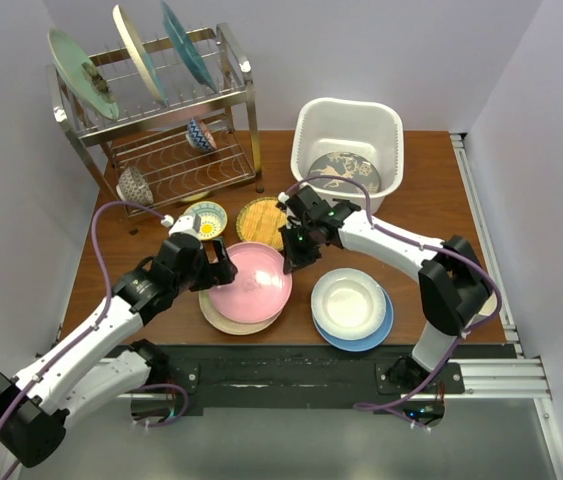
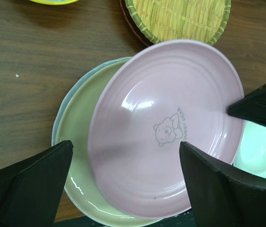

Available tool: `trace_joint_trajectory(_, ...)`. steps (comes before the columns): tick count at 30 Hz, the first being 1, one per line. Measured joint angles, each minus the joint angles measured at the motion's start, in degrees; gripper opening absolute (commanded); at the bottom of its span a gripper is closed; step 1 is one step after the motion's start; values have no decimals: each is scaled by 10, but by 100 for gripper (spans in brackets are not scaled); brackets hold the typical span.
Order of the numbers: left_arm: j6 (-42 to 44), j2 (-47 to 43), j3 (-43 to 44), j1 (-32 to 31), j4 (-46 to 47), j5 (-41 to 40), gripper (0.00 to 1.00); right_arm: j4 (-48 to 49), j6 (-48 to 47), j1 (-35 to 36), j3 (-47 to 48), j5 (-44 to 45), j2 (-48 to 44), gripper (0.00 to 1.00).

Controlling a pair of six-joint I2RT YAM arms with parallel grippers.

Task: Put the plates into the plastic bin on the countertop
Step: Pick up the plate at the center of the board, then place the plate in the plastic bin.

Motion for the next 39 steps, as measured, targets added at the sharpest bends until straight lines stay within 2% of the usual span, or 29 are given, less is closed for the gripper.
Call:
trace_joint_trajectory(18, 0, -3, -5, 0, 5, 3, 100, 2, 9, -119, 3, 3, -57, 0)
trace_joint_trajectory(39, -11, 23, -40, 0, 23, 7, 100, -17, -5, -253, 103, 1, -59, 0)
